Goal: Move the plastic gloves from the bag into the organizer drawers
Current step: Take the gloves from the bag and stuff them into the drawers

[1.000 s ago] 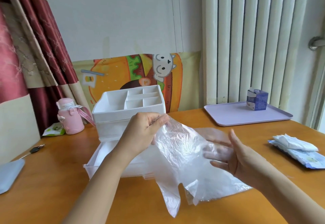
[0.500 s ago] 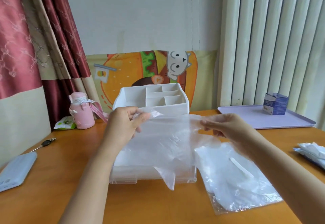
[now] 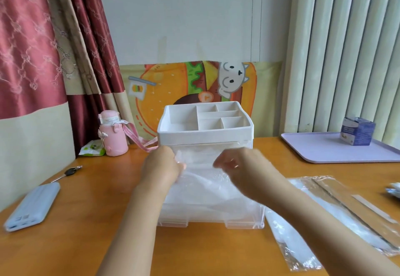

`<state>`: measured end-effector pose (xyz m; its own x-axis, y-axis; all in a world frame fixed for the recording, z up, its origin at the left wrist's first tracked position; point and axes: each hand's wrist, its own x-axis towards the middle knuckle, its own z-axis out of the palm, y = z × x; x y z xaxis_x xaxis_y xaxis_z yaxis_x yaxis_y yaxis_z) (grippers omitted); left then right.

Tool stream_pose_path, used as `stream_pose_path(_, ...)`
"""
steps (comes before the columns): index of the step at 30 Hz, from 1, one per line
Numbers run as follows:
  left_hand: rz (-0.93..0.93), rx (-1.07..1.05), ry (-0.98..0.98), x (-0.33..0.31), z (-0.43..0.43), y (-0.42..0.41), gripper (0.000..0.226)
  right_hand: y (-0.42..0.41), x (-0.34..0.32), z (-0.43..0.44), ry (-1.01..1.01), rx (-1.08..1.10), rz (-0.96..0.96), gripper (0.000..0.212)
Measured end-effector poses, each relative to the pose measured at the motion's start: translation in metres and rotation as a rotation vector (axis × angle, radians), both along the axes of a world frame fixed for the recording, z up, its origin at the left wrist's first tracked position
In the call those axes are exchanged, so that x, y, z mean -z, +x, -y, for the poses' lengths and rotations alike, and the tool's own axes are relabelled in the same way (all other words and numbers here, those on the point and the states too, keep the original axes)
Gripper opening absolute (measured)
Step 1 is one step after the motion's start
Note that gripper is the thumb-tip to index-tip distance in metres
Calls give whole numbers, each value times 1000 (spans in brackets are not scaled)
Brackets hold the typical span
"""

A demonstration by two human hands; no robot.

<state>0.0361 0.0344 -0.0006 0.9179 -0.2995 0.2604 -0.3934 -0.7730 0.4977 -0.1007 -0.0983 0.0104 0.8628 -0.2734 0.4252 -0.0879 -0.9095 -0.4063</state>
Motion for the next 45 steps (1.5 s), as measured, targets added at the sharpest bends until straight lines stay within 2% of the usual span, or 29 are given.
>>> stream_pose_path(3,-6,-55,69,0,-2,-1,24,13,8,-7,-61,-103,-217,46)
stream_pose_path(7,-41,-78,177,2,-5,0,31,23,13,3,-130,-193,-382,36)
stream_pose_path(11,-28,-90,221,-4,-7,-6,29,26,19,9,-146,-263,-575,52)
stream_pose_path(18,45,-102,159,-24,-20,-28,31,42,26,14,-266,-232,-722,66)
stream_pose_path(21,80,35,110,-31,-18,-37,18,46,26,15,-267,-194,-733,65)
stream_pose_path(22,51,104,109,-31,-16,-40,20,46,25,14,-258,-182,-724,65)
stream_pose_path(26,-206,323,196,-8,0,-34,27,42,20,9,-254,-140,-629,66)
stream_pose_path(28,-279,352,313,4,6,-29,30,38,19,7,-241,-130,-591,66)
stream_pose_path(32,-297,349,436,13,8,-25,63,19,5,8,-149,-119,-522,48)
stream_pose_path(34,-302,347,431,15,8,-24,62,5,-3,8,-104,-101,-470,42)
stream_pose_path(37,-323,367,395,15,12,-28,51,-8,-5,2,-38,-54,-415,44)
stream_pose_path(41,-346,457,396,14,17,-32,58,2,7,-8,32,-37,-521,51)
stream_pose_path(45,-312,481,418,14,17,-30,50,24,13,-7,33,10,-674,53)
